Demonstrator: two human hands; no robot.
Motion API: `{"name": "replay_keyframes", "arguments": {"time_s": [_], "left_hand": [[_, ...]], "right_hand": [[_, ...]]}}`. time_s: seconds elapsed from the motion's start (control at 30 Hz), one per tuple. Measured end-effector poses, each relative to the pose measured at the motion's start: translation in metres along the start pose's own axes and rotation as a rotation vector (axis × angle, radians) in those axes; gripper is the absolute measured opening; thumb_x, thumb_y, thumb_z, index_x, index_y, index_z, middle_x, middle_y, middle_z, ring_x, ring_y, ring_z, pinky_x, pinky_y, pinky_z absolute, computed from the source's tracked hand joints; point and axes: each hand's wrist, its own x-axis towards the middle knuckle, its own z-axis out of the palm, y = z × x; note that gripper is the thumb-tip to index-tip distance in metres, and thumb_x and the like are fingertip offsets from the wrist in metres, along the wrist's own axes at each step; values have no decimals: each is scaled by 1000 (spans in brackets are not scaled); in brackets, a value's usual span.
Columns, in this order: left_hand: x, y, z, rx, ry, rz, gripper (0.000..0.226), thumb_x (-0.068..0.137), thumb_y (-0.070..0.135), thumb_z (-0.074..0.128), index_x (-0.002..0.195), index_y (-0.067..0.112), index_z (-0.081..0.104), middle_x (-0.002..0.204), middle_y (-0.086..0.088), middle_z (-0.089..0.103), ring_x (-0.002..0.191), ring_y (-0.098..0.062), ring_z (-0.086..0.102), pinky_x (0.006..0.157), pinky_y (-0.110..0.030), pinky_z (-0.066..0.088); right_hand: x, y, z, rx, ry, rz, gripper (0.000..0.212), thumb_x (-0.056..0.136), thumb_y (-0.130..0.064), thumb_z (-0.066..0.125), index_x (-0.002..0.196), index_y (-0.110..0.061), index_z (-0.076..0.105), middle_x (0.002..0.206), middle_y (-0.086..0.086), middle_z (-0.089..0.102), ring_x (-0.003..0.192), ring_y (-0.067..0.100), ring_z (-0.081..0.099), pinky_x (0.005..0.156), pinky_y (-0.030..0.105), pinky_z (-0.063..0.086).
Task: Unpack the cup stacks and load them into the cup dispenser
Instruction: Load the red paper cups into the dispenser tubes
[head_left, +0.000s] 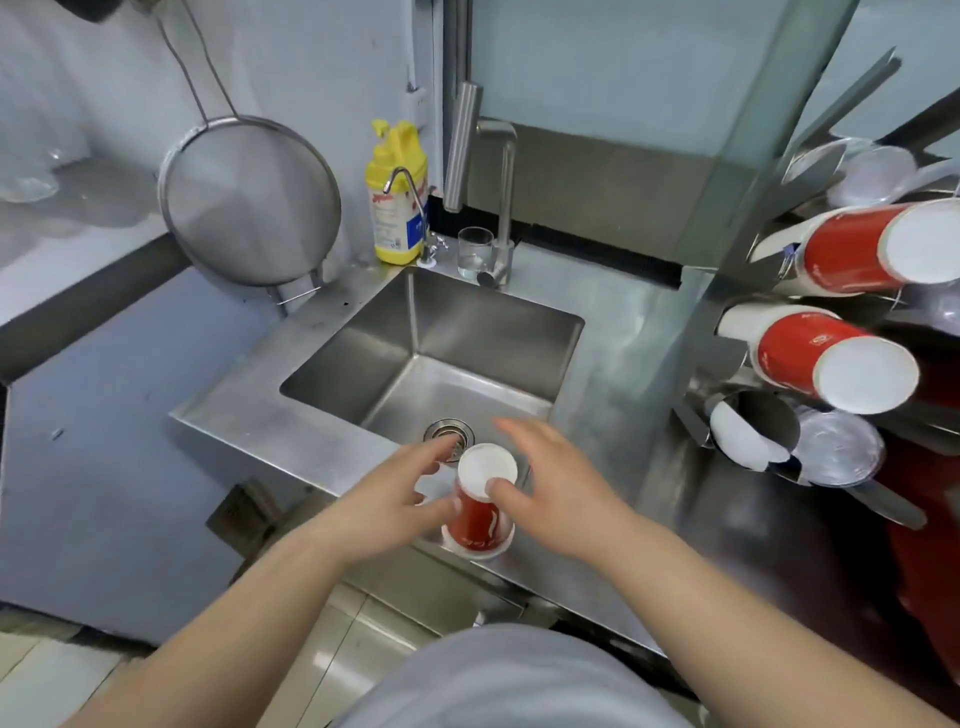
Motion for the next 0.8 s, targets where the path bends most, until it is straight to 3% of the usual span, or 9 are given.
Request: {"name": "replay_keyframes", "arguments": {"time_s": [0.1, 0.2, 0.37, 0.53, 0.67, 0.8], "left_hand": [[-1, -13, 12, -61, 26, -28, 68, 81, 38, 65, 144, 37, 40, 134, 15, 48, 126, -2, 46, 94, -30, 52], [-2, -24, 24, -75, 35, -30, 58, 85, 26, 66, 137, 39, 46, 130, 13, 54, 120, 0, 50, 90, -28, 53], [-6, -42, 44, -31, -31, -31, 64, 78, 34, 64, 137, 43, 41, 124, 10, 57, 107, -8, 59, 90, -37, 53], [-6, -53, 53, 16, -41, -24, 69, 75, 37, 62, 140, 38, 40, 116, 6, 58, 100, -10, 58, 88, -37, 51], [-8, -50, 55, -14, -35, -51, 71, 77, 34, 63, 143, 34, 38, 124, 6, 55, 108, -7, 57, 94, -33, 49], [-10, -45, 56, -60, 0, -59, 62, 83, 18, 65, 140, 31, 43, 123, 9, 50, 107, -1, 57, 87, -14, 47]], "right_hand": [[2, -1, 16, -12, -49, 6, 66, 87, -26, 62, 146, -20, 33, 149, -3, 36, 137, 8, 28, 96, 2, 10], [6, 0, 29, -25, -68, 31, 74, 82, -28, 66, 147, -21, 31, 150, -1, 34, 138, 10, 28, 100, 4, 10], [7, 3, 39, -28, -14, 70, 76, 76, -25, 70, 144, -26, 36, 142, -1, 42, 130, 11, 37, 98, 6, 17], [-2, 9, 41, 0, 36, 88, 72, 75, -24, 71, 140, -28, 41, 139, -5, 44, 124, 6, 41, 93, -3, 17], [-13, 9, 42, 34, 94, 77, 68, 74, -20, 73, 136, -25, 46, 135, -4, 47, 111, -8, 36, 91, -8, 15], [-30, 12, 42, 85, 139, 79, 65, 73, -16, 75, 133, -22, 49, 129, -8, 45, 109, -14, 33, 93, -6, 18]]}}
